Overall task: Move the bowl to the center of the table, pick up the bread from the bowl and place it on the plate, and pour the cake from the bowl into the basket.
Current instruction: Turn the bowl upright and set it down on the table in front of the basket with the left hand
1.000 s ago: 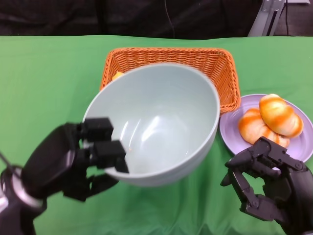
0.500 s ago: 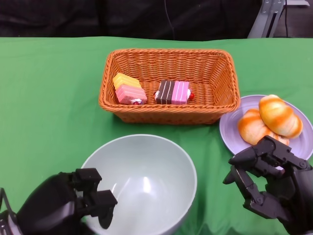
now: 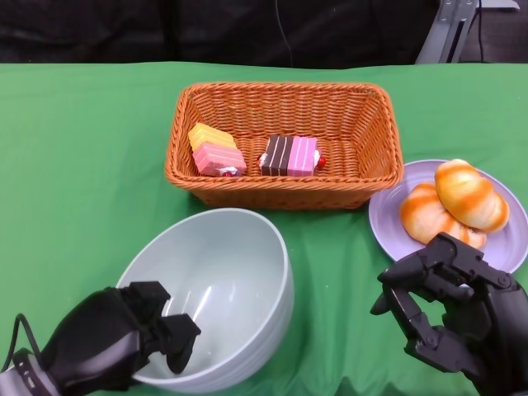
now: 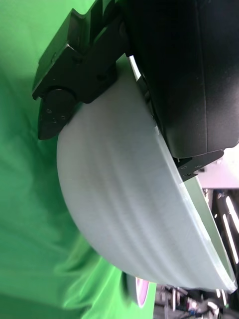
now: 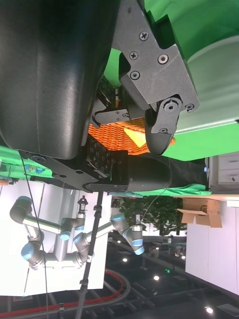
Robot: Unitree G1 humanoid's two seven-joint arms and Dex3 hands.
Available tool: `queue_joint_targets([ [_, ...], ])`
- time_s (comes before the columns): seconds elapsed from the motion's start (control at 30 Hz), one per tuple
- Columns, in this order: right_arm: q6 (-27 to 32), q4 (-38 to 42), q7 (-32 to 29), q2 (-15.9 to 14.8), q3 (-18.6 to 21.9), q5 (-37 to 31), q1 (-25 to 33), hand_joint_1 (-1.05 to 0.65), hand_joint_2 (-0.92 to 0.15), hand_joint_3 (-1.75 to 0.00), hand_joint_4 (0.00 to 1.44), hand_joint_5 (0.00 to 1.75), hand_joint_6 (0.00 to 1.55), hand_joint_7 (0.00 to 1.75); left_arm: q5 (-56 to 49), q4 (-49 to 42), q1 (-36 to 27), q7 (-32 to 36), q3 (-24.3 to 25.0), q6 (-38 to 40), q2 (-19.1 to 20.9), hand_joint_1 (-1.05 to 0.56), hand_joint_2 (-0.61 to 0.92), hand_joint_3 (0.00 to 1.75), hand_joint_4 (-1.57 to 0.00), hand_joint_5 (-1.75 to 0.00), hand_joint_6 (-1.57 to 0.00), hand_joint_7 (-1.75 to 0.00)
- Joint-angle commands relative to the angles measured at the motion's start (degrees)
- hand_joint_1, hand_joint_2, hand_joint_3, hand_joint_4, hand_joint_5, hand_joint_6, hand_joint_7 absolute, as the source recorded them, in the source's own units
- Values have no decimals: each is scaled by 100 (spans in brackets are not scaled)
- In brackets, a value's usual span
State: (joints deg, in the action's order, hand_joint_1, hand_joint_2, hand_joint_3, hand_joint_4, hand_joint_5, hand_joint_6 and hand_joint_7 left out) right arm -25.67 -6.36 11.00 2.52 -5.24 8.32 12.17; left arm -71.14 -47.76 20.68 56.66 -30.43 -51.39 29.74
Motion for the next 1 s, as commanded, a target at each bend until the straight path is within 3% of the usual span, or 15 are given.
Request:
queue_joint_targets([
  [0.03, -65, -41, -27, -4, 29, 12, 68, -7, -70, -71, 73, 143, 74, 109, 132, 17, 28, 350, -157, 296, 10, 2, 74, 19, -72, -173, -72, -153],
  [0.23, -48, -34, 14, -34, 31, 48, 70, -8, -71, -70, 72, 142, 73, 109, 307, 40, 88, 567, -458, 540, -167, -1, 80, 18, -69, -175, -65, -158],
  [0.3, -57, -24, 37, -33, 29, 72, 69, -7, -71, -70, 72, 143, 73, 110, 351, 44, 105, 583, -529, 573, -189, -2, 82, 17, -69, -171, -71, -144],
  [0.43, -58, -11, 4, -21, 34, 8, 69, -8, -72, -69, 71, 143, 73, 110, 341, 42, 199, 809, -711, 566, -298, -1, 81, 14, -68, -171, -74, -136],
  [0.5, -60, 1, -11, -20, 36, -24, 64, -8, -71, -69, 72, 143, 73, 110, 357, 46, 256, 862, -814, 431, -298, -10, 84, 5, -79, -129, -96, -74],
  [0.57, -70, 21, -1, -9, 33, 5, 56, -8, -72, -68, 72, 143, 73, 110, 400, 92, 280, 818, -889, 327, -259, -18, 82, 1, -89, -78, -105, -26],
  [0.6, -63, 25, 12, -5, 29, 35, 54, -8, -72, -68, 72, 143, 73, 110, 421, 120, 280, 770, -910, 295, -228, -22, 82, 1, -91, -61, -105, -15],
  [0.67, -66, 32, 24, -19, 27, 28, 48, -8, -72, -67, 72, 143, 73, 110, 441, 185, 278, 706, -945, 250, -156, -31, 83, 0, -90, -36, -99, -4],
  [0.73, -40, 19, 28, -36, 25, 9, 50, -8, -72, -68, 71, 143, 73, 110, 493, 322, 225, 640, -925, 246, -67, -52, 85, 1, -83, -15, -85, -1],
  [0.9, -63, -10, -39, -43, 20, -137, 79, -7, -68, -76, 71, 143, 71, 112, 1042, 689, 28, 32, -721, -83, 216, -91, 92, 13, -53, -1, -54, 0],
  [1.0, -93, 21, -44, -33, 25, -146, 85, -8, -66, -79, 71, 143, 71, 112, 1504, 988, -128, -619, -499, -240, 418, -103, 92, 27, -35, 0, -39, 0],
])
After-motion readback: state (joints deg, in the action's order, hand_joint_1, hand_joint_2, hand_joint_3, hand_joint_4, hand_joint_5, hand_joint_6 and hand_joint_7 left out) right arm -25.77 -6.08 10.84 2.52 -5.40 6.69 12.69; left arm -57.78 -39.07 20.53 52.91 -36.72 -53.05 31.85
